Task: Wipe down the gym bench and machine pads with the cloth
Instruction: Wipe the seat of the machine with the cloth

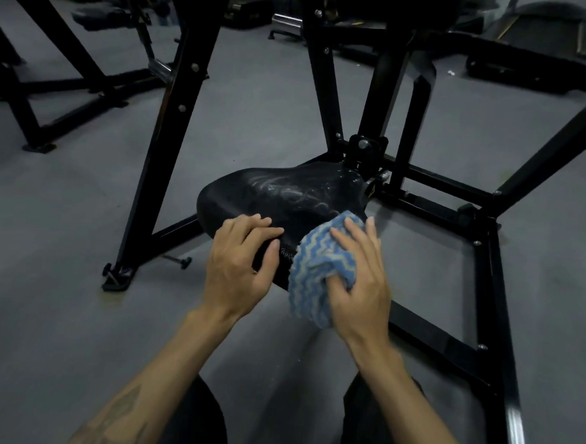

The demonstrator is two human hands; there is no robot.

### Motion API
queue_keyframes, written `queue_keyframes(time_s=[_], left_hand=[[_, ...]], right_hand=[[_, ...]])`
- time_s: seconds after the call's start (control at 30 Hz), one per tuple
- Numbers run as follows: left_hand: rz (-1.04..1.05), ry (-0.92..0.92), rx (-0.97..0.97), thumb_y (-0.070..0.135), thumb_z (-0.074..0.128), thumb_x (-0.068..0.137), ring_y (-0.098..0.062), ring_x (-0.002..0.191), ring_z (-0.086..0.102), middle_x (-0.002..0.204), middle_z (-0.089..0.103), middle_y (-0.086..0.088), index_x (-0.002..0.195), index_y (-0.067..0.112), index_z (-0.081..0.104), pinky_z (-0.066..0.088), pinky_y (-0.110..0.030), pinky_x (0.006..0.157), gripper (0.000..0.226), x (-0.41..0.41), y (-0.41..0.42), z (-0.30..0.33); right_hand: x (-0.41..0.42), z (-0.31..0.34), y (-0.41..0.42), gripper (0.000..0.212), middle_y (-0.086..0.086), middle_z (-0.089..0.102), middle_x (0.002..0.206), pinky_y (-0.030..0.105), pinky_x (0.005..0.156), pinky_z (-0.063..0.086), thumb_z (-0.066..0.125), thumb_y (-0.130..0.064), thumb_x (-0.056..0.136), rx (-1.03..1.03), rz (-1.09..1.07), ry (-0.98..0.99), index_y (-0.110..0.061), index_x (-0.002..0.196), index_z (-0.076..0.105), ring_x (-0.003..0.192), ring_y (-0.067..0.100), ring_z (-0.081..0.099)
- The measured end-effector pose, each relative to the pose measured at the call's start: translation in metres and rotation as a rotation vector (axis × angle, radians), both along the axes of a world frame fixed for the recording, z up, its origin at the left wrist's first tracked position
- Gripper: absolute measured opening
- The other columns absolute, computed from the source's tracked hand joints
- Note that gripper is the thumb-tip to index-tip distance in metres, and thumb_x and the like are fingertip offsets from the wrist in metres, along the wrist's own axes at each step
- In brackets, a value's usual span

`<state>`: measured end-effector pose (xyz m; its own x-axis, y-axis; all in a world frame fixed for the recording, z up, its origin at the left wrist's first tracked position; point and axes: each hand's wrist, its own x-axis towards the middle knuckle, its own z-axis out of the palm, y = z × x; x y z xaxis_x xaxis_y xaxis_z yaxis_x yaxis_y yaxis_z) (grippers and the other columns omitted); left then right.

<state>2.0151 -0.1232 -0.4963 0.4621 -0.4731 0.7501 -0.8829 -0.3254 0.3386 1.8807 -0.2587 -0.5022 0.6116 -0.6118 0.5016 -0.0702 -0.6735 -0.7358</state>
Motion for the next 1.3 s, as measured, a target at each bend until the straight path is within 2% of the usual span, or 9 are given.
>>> queue_keyframes(time_s=[0.13, 0.3, 0.43, 0.63, 0.8, 0.9, 1.07, 1.2, 1.3], left_hand=[[0.0, -0.019, 0.012, 0.016, 0.06, 0.096, -0.023, 0.088, 0.053, 0.096, 0.06, -0.008, 0.093, 0.006, 0.07, 0.046, -0.043, 0.075, 0.015, 0.001, -0.01, 0.014], [-0.095, -0.001, 0.031, 0.016, 0.052, 0.1, -0.022, 0.097, 0.056, 0.106, 0.062, -0.008, 0.098, 0.006, 0.07, 0.044, -0.036, 0.085, 0.02, -0.001, -0.022, 0.01], [-0.06, 0.026, 0.03, 0.019, 0.043, 0.102, -0.021, 0.106, 0.055, 0.113, 0.062, -0.005, 0.106, 0.009, 0.069, 0.034, -0.025, 0.094, 0.027, -0.005, -0.022, 0.002], [-0.051, 0.014, 0.014, 0.018, 0.043, 0.102, -0.02, 0.1, 0.054, 0.11, 0.062, -0.005, 0.105, 0.008, 0.069, 0.032, -0.023, 0.091, 0.028, -0.006, -0.022, 0.004], [-0.05, 0.017, 0.04, 0.02, 0.043, 0.102, -0.019, 0.099, 0.051, 0.109, 0.062, -0.006, 0.106, 0.008, 0.069, 0.032, -0.025, 0.088, 0.029, -0.004, -0.021, 0.004], [-0.036, 0.006, 0.04, 0.02, 0.043, 0.102, -0.019, 0.099, 0.052, 0.109, 0.062, -0.007, 0.107, 0.008, 0.069, 0.032, -0.025, 0.089, 0.029, -0.004, -0.022, 0.003], [-0.039, 0.015, 0.035, 0.02, 0.041, 0.102, -0.022, 0.099, 0.053, 0.109, 0.062, -0.008, 0.107, 0.008, 0.069, 0.037, -0.032, 0.087, 0.03, -0.004, -0.023, 0.001], [-0.043, 0.015, 0.037, 0.021, 0.04, 0.103, -0.025, 0.1, 0.055, 0.111, 0.063, -0.008, 0.107, 0.008, 0.069, 0.036, -0.031, 0.088, 0.032, -0.003, -0.024, -0.001], [-0.044, 0.014, 0.044, 0.02, 0.041, 0.102, -0.024, 0.101, 0.055, 0.111, 0.063, -0.009, 0.108, 0.007, 0.069, 0.035, -0.03, 0.089, 0.031, -0.003, -0.023, -0.001]], right_hand=[[-0.009, -0.011, 0.038, 0.065, -0.001, 0.021, 0.166, 0.043, 0.127, 0.0, 0.045, -0.031, 0.091, 0.078, -0.054, -0.039, -0.011, 0.152, 0.038, 0.156, 0.017, -0.002], [0.002, -0.02, 0.016, 0.054, -0.002, 0.023, 0.166, 0.044, 0.127, -0.001, 0.045, -0.014, 0.097, 0.13, -0.016, -0.108, -0.011, 0.151, 0.041, 0.156, 0.018, 0.004], [0.013, -0.014, -0.011, 0.046, -0.01, 0.028, 0.163, 0.043, 0.126, -0.003, 0.039, -0.02, 0.102, 0.342, -0.044, -0.144, -0.018, 0.146, 0.049, 0.154, 0.006, 0.005], [-0.003, -0.024, 0.046, 0.063, -0.014, 0.008, 0.168, 0.053, 0.125, 0.014, 0.047, -0.046, 0.101, 0.391, -0.067, -0.204, -0.031, 0.157, 0.022, 0.154, 0.005, 0.001], [0.02, -0.004, -0.004, 0.047, -0.015, 0.026, 0.163, 0.049, 0.126, 0.009, 0.042, -0.055, 0.099, 0.518, -0.153, -0.185, -0.042, 0.143, 0.041, 0.152, -0.001, 0.004], [0.008, -0.007, 0.012, 0.037, -0.021, 0.025, 0.162, 0.049, 0.127, 0.007, 0.044, -0.044, 0.104, 0.468, -0.142, -0.191, -0.046, 0.141, 0.041, 0.152, -0.002, 0.002], [-0.008, -0.016, 0.03, 0.05, -0.001, 0.045, 0.154, 0.05, 0.12, 0.031, 0.051, 0.006, 0.09, 0.169, -0.036, -0.231, -0.008, 0.137, 0.057, 0.151, 0.018, 0.027], [0.001, -0.01, 0.02, 0.048, -0.001, 0.042, 0.157, 0.046, 0.122, 0.028, 0.055, -0.039, 0.1, 0.067, 0.001, -0.1, -0.014, 0.141, 0.056, 0.154, 0.017, 0.018], [0.01, -0.009, 0.007, 0.051, -0.002, 0.044, 0.155, 0.041, 0.122, 0.029, 0.051, -0.047, 0.099, 0.219, -0.057, -0.17, -0.014, 0.136, 0.061, 0.152, 0.01, 0.022]])
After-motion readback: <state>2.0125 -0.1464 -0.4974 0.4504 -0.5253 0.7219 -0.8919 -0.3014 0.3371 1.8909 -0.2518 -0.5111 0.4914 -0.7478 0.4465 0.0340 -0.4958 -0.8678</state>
